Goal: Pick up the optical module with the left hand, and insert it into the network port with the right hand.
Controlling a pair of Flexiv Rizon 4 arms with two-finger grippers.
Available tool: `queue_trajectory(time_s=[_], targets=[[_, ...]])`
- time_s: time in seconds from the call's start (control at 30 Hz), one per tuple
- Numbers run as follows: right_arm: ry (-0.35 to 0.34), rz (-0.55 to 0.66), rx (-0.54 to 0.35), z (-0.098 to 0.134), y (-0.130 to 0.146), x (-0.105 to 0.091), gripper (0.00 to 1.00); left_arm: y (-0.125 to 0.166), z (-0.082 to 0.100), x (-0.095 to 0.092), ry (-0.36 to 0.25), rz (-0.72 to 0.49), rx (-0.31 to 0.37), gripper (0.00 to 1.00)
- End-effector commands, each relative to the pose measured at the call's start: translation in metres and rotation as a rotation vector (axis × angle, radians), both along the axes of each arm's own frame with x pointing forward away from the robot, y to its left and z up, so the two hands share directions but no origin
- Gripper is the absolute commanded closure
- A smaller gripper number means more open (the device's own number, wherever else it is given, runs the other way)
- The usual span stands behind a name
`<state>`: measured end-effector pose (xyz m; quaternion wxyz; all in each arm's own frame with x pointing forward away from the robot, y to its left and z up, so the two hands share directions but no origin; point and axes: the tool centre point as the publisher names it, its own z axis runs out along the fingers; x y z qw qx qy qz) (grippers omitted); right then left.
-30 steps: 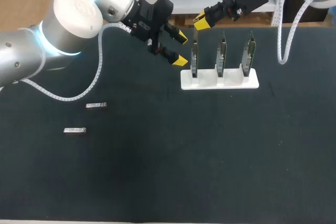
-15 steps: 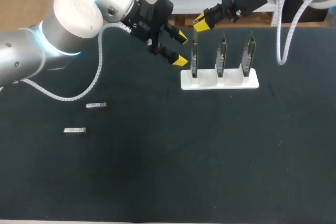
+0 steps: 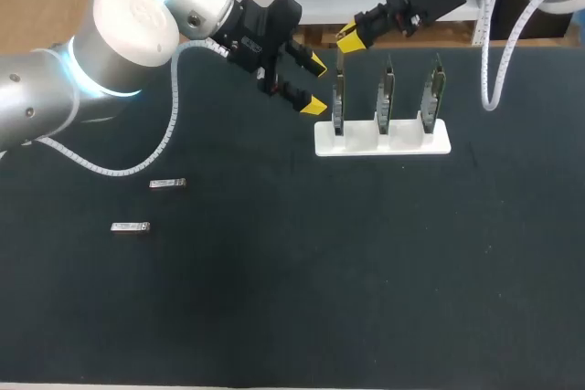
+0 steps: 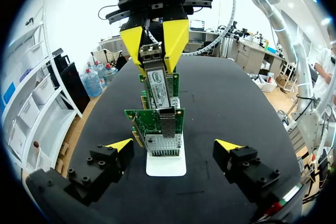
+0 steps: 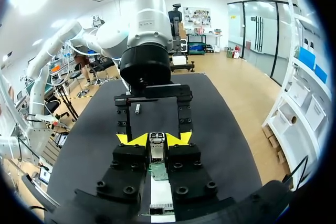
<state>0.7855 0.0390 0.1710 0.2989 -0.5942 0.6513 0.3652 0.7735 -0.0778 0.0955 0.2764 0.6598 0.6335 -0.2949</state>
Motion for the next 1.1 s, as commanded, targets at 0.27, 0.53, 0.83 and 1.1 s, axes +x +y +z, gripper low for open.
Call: queue_trajectory(time_s=[0.27,0.53,0.83,1.1], targets=[[0.0,0.008,-0.002,-0.003,0.002,-0.001,1.0,0.0,0.001,0.001,0.002,-0.001,0.004,0.0],[0.007,0.0,-0.02,-0.009,0.001,-0.001,1.0,0.0,0.001,0.001,0.002,-0.001,0.004,0.0],[0.02,0.005,-0.028,-0.014,0.003,-0.001,1.0,0.0,0.001,0.001,0.002,-0.001,0.004,0.0],[0.03,-0.004,-0.025,-0.017,0.002,-0.001,1.0,0.0,0.001,0.001,0.002,-0.001,0.004,0.0]])
